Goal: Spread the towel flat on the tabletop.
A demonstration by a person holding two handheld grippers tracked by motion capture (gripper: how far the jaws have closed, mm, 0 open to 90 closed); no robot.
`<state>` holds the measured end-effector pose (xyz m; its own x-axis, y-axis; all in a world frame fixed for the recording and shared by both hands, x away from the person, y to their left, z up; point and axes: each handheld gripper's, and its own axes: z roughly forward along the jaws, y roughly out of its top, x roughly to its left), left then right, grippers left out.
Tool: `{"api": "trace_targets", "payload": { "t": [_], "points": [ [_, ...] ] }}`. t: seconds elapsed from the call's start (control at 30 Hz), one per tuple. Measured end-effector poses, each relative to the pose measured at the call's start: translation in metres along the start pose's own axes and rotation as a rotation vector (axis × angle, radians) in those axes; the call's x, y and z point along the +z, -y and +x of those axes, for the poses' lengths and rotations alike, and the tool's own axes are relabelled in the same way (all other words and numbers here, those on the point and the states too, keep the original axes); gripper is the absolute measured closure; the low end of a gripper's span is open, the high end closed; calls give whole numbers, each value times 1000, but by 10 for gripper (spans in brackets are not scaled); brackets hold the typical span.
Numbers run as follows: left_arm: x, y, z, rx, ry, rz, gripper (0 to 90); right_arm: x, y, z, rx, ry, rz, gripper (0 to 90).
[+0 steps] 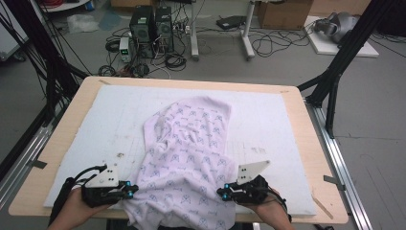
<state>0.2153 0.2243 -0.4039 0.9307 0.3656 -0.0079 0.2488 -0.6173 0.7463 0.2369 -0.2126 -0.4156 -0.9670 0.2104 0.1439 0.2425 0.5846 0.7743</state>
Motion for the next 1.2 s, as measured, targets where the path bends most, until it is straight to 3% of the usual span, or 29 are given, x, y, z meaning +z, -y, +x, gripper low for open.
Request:
{"api": "trace_targets", "payload": {
  "t": [0.03,0.1,0.17,0.27,0.37,0.5,0.57,0.6,0.63,0.67,0.8,0.93,1.0,1.1,1.2],
  "points": [
    [-2,-1,-2,8,8,-11,858,-4,-1,5,-7,-16,-4,873],
    [-1,-4,-1,5,-1,-16,768,-10,-5,9,-10,-15,-3,761],
    [4,-7,7,-6,-23,-6,667,-14,-8,4,0,27,-4,706],
    [17,-11,23,-45,-63,-13,609,-9,-10,-10,7,97,16,612],
    [35,-13,39,-71,-64,23,615,5,-7,-26,35,112,29,565],
    [55,-9,42,-59,-25,86,844,26,-2,-35,34,107,95,611],
    [53,-8,42,-60,-19,83,862,33,1,-34,12,108,115,711],
    [51,-7,41,-66,-16,84,868,33,2,-33,3,98,98,825],
    [49,-6,39,-54,-14,91,870,34,3,-32,21,67,97,873],
    [46,-5,37,-57,-11,92,871,34,3,-30,21,71,92,880],
    [31,1,20,-50,3,81,873,33,4,-22,15,16,98,885],
    [12,6,2,-12,23,70,871,28,4,2,-5,-74,61,885],
    [6,7,-3,-18,32,38,847,21,1,15,-25,-106,22,879],
    [1,2,2,-30,-6,10,715,7,-6,21,-29,-75,-25,811],
    [4,-6,16,-56,-36,-43,681,-1,-11,6,-16,12,-37,714]
  ]
}}
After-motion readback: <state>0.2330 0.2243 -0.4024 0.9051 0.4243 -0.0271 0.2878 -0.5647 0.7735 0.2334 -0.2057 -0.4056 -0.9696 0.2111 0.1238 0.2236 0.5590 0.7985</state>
